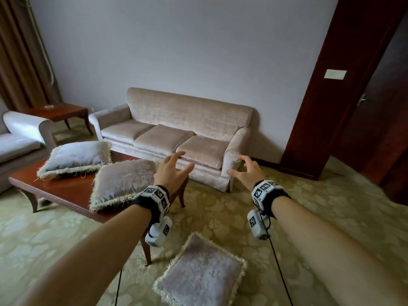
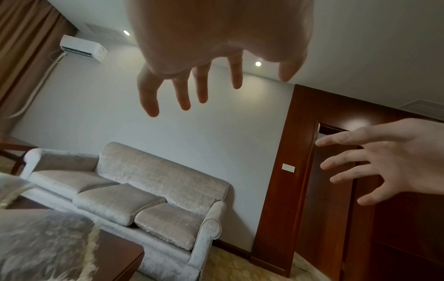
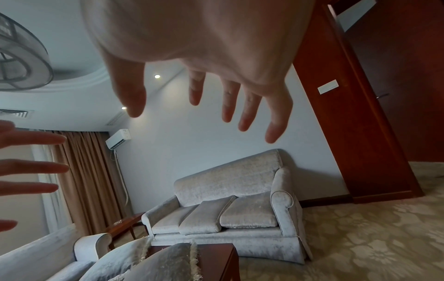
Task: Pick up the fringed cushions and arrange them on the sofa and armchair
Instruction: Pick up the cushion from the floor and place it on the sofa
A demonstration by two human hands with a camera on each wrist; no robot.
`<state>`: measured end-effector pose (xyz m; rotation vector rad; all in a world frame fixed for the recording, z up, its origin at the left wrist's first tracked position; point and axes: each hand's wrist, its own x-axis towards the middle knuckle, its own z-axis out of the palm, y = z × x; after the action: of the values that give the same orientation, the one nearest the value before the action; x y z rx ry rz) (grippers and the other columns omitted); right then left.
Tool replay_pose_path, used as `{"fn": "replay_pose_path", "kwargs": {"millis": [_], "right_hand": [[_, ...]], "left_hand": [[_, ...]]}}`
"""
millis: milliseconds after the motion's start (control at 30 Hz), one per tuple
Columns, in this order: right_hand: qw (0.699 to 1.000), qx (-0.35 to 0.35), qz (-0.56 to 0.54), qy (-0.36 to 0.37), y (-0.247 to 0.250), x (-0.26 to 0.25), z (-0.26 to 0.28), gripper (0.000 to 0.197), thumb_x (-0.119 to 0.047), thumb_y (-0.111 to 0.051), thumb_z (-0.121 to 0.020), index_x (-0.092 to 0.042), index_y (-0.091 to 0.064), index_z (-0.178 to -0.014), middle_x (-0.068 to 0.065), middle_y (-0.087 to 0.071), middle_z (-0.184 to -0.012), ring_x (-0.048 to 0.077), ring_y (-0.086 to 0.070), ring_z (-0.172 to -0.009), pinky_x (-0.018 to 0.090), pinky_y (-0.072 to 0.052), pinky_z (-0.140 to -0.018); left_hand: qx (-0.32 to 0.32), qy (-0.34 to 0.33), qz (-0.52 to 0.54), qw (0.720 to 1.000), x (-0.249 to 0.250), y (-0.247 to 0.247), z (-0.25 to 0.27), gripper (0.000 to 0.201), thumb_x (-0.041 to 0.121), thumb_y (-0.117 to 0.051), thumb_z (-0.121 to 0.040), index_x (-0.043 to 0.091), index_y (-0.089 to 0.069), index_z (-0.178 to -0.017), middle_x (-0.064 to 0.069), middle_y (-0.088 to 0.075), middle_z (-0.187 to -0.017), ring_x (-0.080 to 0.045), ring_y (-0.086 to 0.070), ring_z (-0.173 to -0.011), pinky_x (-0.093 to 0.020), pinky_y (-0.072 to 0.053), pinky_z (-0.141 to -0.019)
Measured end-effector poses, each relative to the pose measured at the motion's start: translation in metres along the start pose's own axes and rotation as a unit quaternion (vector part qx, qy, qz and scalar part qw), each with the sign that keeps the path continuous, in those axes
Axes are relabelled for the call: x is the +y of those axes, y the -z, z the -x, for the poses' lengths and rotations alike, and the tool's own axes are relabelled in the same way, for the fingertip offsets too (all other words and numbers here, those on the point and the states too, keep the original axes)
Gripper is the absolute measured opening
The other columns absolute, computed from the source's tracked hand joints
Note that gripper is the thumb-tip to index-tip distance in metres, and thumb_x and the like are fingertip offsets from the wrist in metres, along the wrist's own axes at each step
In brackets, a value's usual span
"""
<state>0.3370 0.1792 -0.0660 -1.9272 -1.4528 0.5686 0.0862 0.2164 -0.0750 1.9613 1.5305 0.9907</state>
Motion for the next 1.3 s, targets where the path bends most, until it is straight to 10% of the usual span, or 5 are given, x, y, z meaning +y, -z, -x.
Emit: {"fn": "replay_pose_path", "kwargs": {"millis": [800,1300], "right_hand": [[0.983,-0.153,-0.008,-0.103,-0.097,0.148,-0.323,0.063,-0.051,-0.072,-0.080,-0.035,-0.044,-0.135,0.006,-0.043,-0.136,0.026,-0.046,-0.122,0.043,-0.042,-0.101],[0.881,-0.322,-0.023,-0.345,-0.251,0.373,-0.321,0.066,-0.048,-0.075,-0.079,-0.032,-0.046,-0.135,0.007,-0.046,-0.132,0.026,-0.050,-0.111,0.042,-0.045,-0.096]], "left_hand": [[-0.079,0.187,-0.036,0.979,-0.129,-0.202,-0.246,0.073,0.073,-0.051,-0.075,0.038,-0.043,-0.139,-0.008,-0.048,-0.139,-0.030,-0.048,-0.125,-0.051,-0.038,-0.105],[-0.197,0.403,-0.101,0.888,-0.270,-0.399,-0.188,0.076,0.080,-0.043,-0.069,0.040,-0.043,-0.134,-0.007,-0.050,-0.137,-0.031,-0.052,-0.120,-0.053,-0.044,-0.099]]}}
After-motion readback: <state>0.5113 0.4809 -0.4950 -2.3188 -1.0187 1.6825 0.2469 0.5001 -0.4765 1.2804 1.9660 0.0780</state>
